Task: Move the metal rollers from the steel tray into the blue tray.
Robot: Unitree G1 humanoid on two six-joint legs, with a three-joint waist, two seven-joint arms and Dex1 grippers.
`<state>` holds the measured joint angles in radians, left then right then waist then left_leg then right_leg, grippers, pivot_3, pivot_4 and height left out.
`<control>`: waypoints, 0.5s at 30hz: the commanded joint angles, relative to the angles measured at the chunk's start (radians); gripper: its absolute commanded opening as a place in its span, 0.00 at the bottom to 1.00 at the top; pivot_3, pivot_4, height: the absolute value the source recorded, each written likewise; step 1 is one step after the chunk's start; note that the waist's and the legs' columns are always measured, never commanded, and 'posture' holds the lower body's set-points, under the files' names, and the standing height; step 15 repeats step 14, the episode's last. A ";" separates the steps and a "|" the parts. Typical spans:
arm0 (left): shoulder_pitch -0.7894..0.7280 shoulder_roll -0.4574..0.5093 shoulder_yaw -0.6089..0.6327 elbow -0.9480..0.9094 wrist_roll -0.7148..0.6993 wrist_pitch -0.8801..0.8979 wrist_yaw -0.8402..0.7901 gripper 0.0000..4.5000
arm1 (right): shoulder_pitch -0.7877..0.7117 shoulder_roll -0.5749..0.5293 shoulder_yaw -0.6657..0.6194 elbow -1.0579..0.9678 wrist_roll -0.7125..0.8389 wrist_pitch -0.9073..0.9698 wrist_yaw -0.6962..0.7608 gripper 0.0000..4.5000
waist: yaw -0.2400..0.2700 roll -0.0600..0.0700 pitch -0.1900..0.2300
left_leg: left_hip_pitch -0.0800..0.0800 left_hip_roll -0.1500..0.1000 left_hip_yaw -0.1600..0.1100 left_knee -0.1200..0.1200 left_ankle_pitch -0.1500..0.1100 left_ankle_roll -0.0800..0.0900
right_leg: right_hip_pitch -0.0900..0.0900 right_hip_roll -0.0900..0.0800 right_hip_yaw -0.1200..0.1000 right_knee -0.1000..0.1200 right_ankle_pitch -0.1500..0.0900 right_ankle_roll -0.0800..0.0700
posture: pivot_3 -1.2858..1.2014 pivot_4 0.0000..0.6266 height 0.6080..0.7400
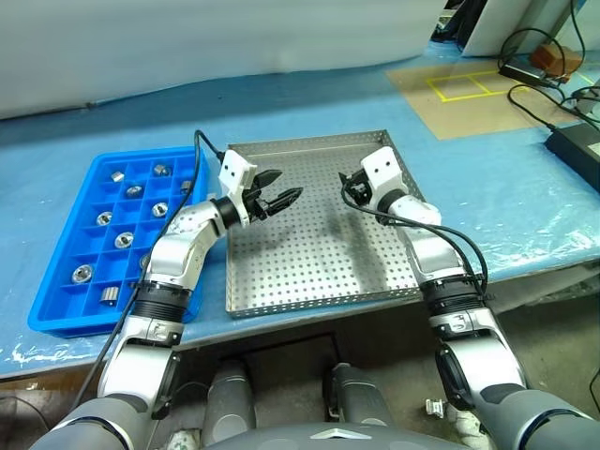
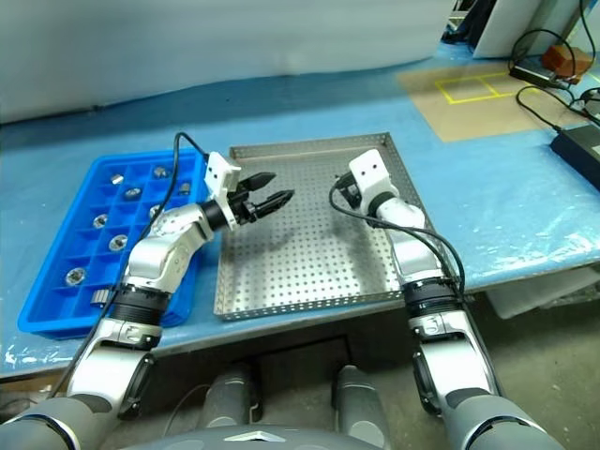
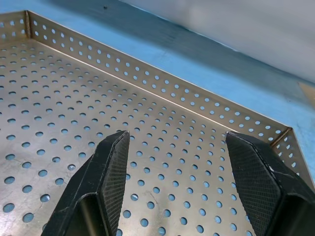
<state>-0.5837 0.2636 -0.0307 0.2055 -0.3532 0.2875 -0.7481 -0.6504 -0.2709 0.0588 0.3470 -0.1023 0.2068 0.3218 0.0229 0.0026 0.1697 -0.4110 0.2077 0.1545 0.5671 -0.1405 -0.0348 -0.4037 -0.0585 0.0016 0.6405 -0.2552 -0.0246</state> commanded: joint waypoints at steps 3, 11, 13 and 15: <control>0.049 -0.006 0.021 -0.049 -0.003 -0.008 0.031 0.79 | -0.044 0.012 -0.003 0.020 0.011 -0.031 -0.007 0.72 | 0.001 0.000 0.000 | 0.000 0.000 0.000 -0.001 0.000 0.000 | 0.000 0.000 0.000 0.000 0.000 0.000 | 0.47 0.24 1.00; 0.015 0.003 0.045 0.043 0.022 -0.075 0.054 0.79 | -0.061 0.021 -0.011 0.012 0.060 -0.021 0.054 0.72 | 0.011 0.000 0.000 | 0.000 0.000 0.000 -0.001 0.000 0.000 | 0.000 0.000 0.000 -0.001 0.000 0.000 | 0.48 0.24 1.00; 0.003 0.005 0.053 0.066 0.021 -0.089 0.050 0.79 | -0.055 0.032 -0.028 -0.023 0.121 0.014 0.104 0.72 | 0.013 0.000 0.000 | 0.000 0.000 0.000 -0.001 0.000 0.000 | 0.000 0.000 0.000 -0.001 0.000 0.000 | 0.48 0.24 1.00; 0.000 0.005 0.056 0.071 0.018 -0.093 0.045 0.79 | -0.049 0.034 -0.035 -0.044 0.152 0.033 0.134 0.72 | 0.013 0.000 0.000 | 0.000 0.000 0.000 -0.001 0.000 0.000 | 0.000 0.000 0.000 -0.001 0.000 0.000 | 0.48 0.24 1.00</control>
